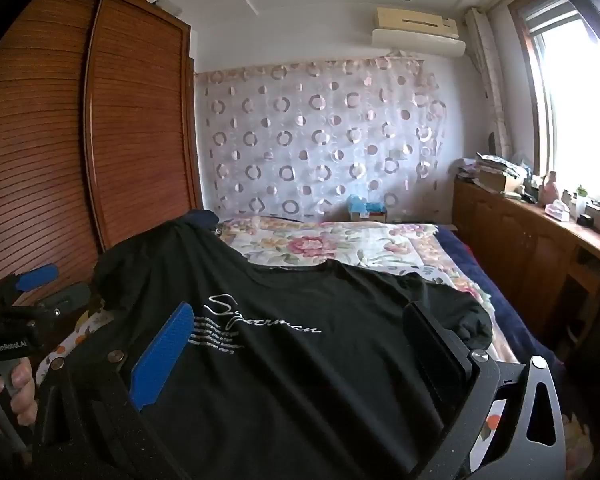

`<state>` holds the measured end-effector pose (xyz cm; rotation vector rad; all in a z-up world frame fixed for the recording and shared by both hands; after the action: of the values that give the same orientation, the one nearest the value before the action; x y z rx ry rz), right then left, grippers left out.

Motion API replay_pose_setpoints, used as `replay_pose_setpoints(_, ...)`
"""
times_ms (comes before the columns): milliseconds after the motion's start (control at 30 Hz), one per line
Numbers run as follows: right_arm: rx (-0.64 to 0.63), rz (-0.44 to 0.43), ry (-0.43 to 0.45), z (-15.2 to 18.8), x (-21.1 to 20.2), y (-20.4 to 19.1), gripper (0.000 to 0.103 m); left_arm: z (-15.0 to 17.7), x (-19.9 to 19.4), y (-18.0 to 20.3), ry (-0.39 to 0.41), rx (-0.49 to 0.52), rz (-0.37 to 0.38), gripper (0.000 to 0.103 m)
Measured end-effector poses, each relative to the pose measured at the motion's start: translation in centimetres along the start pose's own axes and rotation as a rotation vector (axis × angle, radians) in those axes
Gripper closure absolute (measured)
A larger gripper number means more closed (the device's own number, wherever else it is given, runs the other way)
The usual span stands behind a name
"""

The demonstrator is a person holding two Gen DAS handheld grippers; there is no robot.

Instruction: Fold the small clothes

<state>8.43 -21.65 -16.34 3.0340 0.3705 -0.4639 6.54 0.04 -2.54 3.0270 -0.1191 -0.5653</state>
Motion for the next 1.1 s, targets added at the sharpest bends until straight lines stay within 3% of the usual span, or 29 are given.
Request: replay_pose_setpoints(1100,0.005,-0.006,0.006,-0.27,-0.4,-0.22,0.0,0.0,0.14,0.22,0.009,0.028,-0.01,0.0)
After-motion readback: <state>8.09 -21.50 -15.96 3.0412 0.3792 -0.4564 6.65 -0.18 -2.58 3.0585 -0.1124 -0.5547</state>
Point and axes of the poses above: each gripper's, at about its wrist camera, not at the fingertips, and x roughly the way its jaws point, y to its right, z to its underside, the point moved 7 cm from there along x, roughly the way its jaws point, and after that the axes turned 5 degrees about z, right-handed, at the moved point
